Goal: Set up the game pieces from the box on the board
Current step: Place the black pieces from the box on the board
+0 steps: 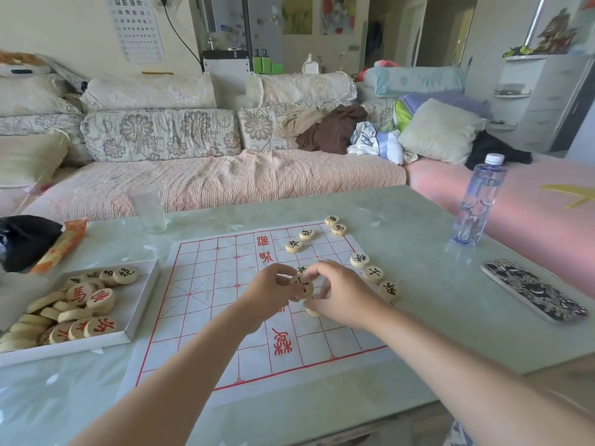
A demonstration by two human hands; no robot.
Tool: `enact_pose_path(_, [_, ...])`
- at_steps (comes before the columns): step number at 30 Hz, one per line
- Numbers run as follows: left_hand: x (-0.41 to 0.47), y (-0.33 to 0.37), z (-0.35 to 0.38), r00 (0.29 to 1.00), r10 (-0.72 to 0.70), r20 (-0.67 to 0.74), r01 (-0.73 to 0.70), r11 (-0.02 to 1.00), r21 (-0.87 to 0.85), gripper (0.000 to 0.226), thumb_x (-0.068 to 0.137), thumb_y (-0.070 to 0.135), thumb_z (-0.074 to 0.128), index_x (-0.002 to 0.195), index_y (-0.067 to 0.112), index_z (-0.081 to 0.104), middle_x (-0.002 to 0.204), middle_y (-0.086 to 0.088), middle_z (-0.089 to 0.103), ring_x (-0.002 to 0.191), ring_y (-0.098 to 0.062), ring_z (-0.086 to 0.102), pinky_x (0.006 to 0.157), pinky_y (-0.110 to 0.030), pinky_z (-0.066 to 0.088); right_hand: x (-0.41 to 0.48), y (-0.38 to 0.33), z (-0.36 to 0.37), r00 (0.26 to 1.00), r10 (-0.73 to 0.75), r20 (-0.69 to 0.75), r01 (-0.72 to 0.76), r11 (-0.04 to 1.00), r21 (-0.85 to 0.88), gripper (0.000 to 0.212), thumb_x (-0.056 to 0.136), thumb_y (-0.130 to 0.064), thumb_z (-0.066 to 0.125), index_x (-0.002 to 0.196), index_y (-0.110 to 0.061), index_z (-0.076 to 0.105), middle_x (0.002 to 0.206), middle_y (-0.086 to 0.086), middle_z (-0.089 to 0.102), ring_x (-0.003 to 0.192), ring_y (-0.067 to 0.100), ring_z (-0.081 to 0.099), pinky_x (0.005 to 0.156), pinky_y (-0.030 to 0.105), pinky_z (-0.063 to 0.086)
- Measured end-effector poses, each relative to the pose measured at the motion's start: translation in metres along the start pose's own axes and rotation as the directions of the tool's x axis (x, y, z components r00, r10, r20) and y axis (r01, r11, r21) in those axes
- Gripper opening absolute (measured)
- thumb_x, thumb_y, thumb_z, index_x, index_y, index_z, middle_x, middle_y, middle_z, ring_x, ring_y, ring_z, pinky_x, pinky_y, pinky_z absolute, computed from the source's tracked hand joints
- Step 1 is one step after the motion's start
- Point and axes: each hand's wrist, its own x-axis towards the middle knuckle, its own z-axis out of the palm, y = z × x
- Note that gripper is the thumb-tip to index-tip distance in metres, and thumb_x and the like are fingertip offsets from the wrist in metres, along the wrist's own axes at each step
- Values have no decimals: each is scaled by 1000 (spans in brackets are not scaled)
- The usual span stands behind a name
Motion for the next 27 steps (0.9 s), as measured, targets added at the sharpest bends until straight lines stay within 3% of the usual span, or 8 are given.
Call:
enact_pose_path(4, [10, 10, 10, 999, -41, 19, 44, 988, -148, 29, 75, 22, 81, 99, 12, 66, 86, -4, 73, 68, -14, 66, 77, -32, 57, 12, 11, -1, 994, -77, -81, 82, 995, 59, 25, 76, -28, 84, 95, -27, 67, 98, -14, 58, 77, 1, 59, 66, 12, 40])
enact_pose_path(8, [22, 16, 16, 999, -42, 23, 46, 974, -223, 27, 81, 22, 75, 104, 11, 65, 94, -6, 73, 81, -17, 71, 70, -26, 57, 26, 29, -9, 986, -136, -98, 137, 991, 8, 23, 76, -32, 84, 92, -27, 68, 91, -15, 59, 72, 6, 59, 66, 19, 46])
enact_pose_path(10, [31, 15, 19, 1000, 10, -5, -10, 996, -86, 24, 88, 30, 65, 109, 16, 64, 101, -1, 71, 92, -18, 68, 76, -31, 57, 35, 42, -14, 988, -123, -93, 122, 992, -13, 19, 78, -31, 81, 91, -28, 68, 90, -16, 58, 70, 4, 56, 66, 21, 44])
enact_pose_path(12, [44, 12, 22, 991, 111, -80, -98, 983, 155, 23, 93, 31, 55, 115, 24, 61, 110, 7, 65, 98, -15, 61, 84, -32, 53, 47, 55, -22, 984, -95, -153, 91, 995, -32, 14, 80, -35, 78, 89, -31, 67, 92, -18, 58, 76, -1, 56, 71, 23, 46])
enact_pose_path(14, [57, 10, 25, 961, 256, -101, -188, 877, 441, 25, 95, 27, 50, 118, 29, 60, 119, 8, 58, 108, -12, 54, 90, -29, 46, 60, 68, -35, 968, -23, -249, -2, 995, -102, 13, 81, -40, 75, 88, -33, 66, 98, -17, 62, 86, 4, 59, 74, 28, 47])
enact_pose_path(16, [67, 7, 28, 944, 326, -50, -226, 750, 621, 27, 95, 24, 50, 119, 30, 60, 125, 6, 52, 119, -15, 44, 94, -28, 38, 71, 81, -50, 946, 65, -317, -125, 977, -174, 11, 84, -41, 72, 90, -34, 65, 103, -15, 63, 90, 10, 60, 69, 27, 40])
enact_pose_path(20, [83, 2, 31, 948, 318, -8, -222, 677, 702, 29, 93, 26, 53, 121, 32, 59, 131, 6, 49, 123, -16, 39, 96, -32, 38, 88, 108, -62, 910, 212, -357, -290, 939, -182, 13, 84, -43, 71, 92, -33, 66, 107, -13, 65, 90, 14, 60, 68, 27, 38])
enact_pose_path(27, [94, -4, 38, 944, 326, 54, -275, 681, 679, 22, 94, 21, 50, 107, 26, 68, 111, 6, 51, 112, -14, 42, 81, -23, 36, 103, 127, -58, 898, 350, -267, -396, 907, -142, 14, 83, -40, 72, 94, -32, 67, 99, -14, 67, 91, 14, 63, 71, 27, 46])
